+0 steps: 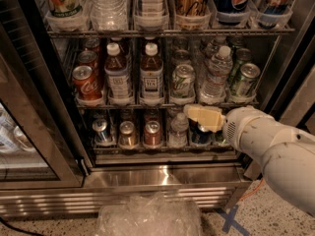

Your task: Pick water bottle from middle shelf of fridge

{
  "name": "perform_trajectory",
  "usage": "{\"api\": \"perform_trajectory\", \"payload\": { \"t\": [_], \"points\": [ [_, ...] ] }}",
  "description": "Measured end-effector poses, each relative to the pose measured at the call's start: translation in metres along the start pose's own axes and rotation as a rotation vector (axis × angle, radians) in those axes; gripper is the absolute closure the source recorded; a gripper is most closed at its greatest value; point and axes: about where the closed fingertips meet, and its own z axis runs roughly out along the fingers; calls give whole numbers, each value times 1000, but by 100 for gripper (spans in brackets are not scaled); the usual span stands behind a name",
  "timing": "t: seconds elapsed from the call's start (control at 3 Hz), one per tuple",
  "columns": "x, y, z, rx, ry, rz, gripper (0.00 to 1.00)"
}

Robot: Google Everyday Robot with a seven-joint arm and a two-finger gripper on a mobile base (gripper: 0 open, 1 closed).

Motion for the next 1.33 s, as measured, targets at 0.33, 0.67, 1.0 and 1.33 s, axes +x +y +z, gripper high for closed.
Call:
{"api": "perform_trajectory", "payload": {
  "t": [0.33, 0.67, 1.0, 1.33],
  "points": [
    [-2, 1, 18, -16, -12, 10, 3],
    [-9, 5, 35, -27, -36, 12, 8],
    [-22, 4, 48, -16, -80, 9, 14],
    [-32, -2, 54, 24, -124, 5, 18]
  ]
}}
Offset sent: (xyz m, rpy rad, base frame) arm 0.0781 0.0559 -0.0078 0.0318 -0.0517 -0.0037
